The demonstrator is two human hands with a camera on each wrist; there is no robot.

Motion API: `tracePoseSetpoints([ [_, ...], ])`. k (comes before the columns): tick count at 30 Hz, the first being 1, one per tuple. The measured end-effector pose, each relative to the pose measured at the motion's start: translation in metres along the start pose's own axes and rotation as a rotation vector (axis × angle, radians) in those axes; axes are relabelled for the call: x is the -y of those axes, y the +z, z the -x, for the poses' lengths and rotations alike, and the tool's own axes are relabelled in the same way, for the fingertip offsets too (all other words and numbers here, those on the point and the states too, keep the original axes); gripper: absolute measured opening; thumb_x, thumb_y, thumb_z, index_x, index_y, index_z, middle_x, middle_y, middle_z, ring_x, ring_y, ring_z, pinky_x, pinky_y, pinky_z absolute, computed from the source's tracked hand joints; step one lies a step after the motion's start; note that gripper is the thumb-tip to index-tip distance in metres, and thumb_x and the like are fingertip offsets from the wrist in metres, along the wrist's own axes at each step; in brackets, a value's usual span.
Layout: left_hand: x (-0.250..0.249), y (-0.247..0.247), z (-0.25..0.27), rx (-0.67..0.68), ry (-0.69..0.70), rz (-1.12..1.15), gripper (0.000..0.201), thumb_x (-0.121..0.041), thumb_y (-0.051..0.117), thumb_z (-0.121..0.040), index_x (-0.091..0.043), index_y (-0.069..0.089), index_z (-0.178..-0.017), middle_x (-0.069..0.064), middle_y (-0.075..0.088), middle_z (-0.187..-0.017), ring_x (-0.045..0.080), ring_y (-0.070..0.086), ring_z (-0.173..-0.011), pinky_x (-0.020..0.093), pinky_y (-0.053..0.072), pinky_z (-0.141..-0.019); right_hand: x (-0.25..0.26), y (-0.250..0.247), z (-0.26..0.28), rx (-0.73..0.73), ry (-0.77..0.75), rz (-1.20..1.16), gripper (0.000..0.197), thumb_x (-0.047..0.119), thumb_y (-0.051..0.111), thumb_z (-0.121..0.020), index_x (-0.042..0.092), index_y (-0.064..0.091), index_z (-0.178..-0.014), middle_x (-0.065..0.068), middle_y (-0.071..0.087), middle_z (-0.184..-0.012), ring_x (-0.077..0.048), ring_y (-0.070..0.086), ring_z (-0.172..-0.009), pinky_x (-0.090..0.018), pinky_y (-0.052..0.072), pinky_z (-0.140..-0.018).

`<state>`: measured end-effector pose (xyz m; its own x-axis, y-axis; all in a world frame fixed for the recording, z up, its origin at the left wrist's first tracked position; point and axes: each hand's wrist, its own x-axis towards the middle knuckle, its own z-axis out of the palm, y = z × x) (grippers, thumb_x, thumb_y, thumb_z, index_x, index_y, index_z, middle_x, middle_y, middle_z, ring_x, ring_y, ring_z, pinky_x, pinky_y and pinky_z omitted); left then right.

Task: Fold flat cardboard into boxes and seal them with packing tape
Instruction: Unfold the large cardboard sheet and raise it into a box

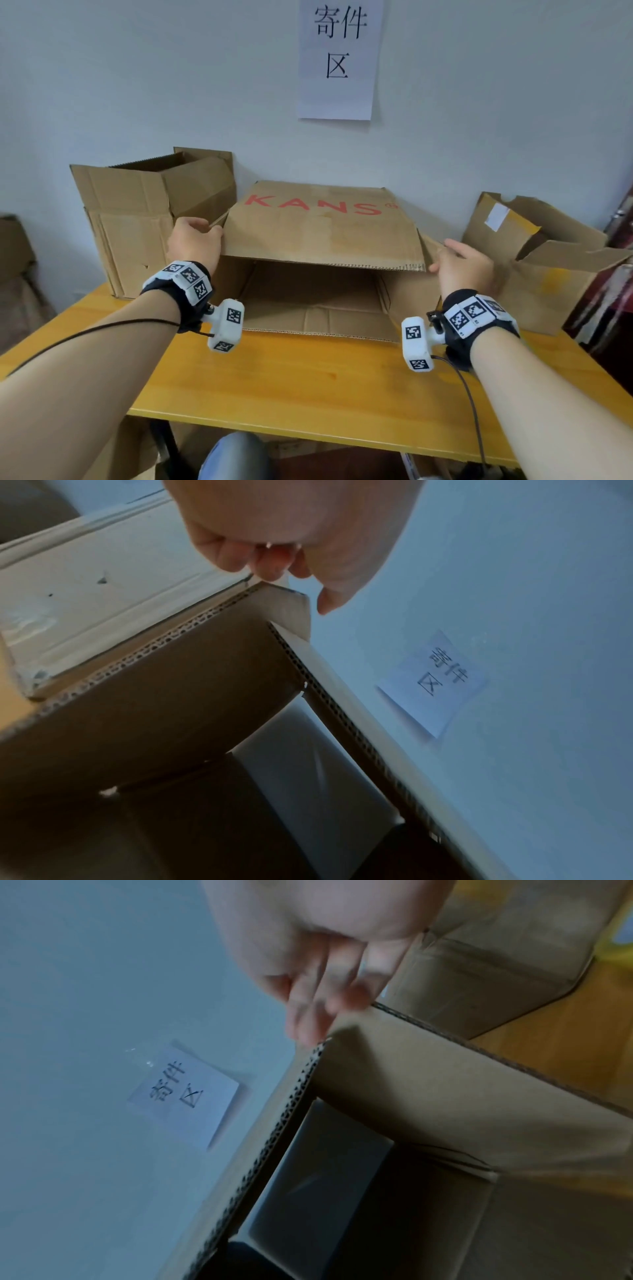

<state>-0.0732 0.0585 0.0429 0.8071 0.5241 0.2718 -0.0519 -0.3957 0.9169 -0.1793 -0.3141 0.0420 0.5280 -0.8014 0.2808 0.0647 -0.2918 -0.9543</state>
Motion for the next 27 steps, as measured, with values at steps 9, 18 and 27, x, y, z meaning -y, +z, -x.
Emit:
tracePoseSetpoints([
  [9, -0.015, -0.009, 0.030, 0.355, 0.101, 0.008, 0.056, -0.050, 0.037, -0.104, -0.009, 0.066, -0.078, 0.001, 0.064, -0.063, 0.020, 0.060, -0.054, 0.029, 0.042, -0.059, 0.015, 0.014, 0.024, 0.350, -0.082, 0.199, 0.031, 0.029, 0.052, -0.095, 0.022, 0.075, -0.076, 0.007, 0.076, -0.079, -0.017, 0.072, -0.077, -0.035, 0.058, -0.077],
  [18, 0.012, -0.014, 0.026, 0.746, -0.473, -0.075, 0.071, -0.070, 0.032, -0.098, -0.008, 0.057, -0.119, 0.010, 0.074, -0.103, 0.033, 0.069, -0.094, 0.041, 0.052, -0.090, 0.017, 0.023, 0.035, 0.501, 0.028, 0.305, 0.039, 0.023, 0.052, -0.095, 0.016, 0.035, -0.061, -0.008, 0.030, -0.061, -0.023, 0.035, -0.064, -0.032, 0.028, -0.065],
  [27, 0.015, -0.009, 0.007, 0.247, -0.648, 0.821, 0.032, -0.022, 0.066, -0.096, -0.014, 0.051, -0.124, 0.008, 0.069, -0.106, 0.023, 0.072, -0.086, 0.034, 0.059, -0.066, 0.017, 0.047, 0.040, 0.699, 0.334, 0.071, 0.042, 0.041, 0.054, -0.102, 0.015, 0.053, -0.135, -0.005, 0.068, -0.120, -0.031, 0.067, -0.102, -0.050, 0.057, -0.090],
])
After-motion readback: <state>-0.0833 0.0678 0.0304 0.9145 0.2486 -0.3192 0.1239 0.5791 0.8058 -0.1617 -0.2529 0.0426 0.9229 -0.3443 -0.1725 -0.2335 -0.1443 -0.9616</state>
